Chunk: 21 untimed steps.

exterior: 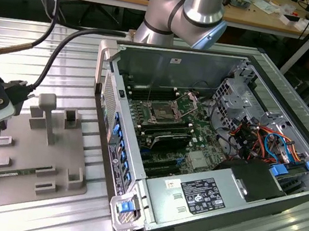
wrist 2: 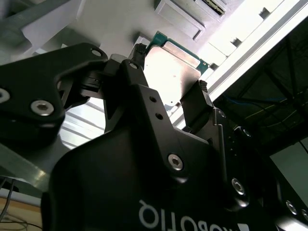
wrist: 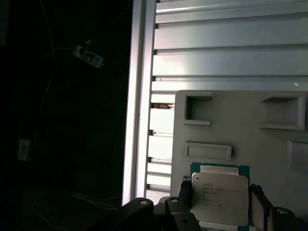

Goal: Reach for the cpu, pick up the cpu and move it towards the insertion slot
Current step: 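Pick up the cpu and move it towards the insertion slot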

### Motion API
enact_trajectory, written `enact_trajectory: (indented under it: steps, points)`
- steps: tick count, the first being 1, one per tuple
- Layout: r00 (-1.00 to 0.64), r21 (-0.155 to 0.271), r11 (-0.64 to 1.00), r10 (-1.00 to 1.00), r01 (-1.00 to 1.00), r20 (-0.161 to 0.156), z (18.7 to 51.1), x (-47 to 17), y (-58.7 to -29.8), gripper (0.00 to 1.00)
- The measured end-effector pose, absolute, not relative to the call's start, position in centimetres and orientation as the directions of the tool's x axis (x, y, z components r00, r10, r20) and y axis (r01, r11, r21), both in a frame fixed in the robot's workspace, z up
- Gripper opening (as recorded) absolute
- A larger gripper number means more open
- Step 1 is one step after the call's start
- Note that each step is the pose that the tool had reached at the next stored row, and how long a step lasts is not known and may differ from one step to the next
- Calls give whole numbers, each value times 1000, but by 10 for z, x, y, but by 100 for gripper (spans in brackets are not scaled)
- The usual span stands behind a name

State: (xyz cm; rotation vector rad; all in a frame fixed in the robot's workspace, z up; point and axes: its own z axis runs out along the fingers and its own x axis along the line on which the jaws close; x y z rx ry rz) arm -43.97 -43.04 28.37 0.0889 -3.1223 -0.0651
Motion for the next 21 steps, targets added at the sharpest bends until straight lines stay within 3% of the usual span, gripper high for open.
enact_trajectory:
  steps: [21]
  points:
    - [-998, 42, 998, -57, -57, 16, 291, -440, -430, 55]
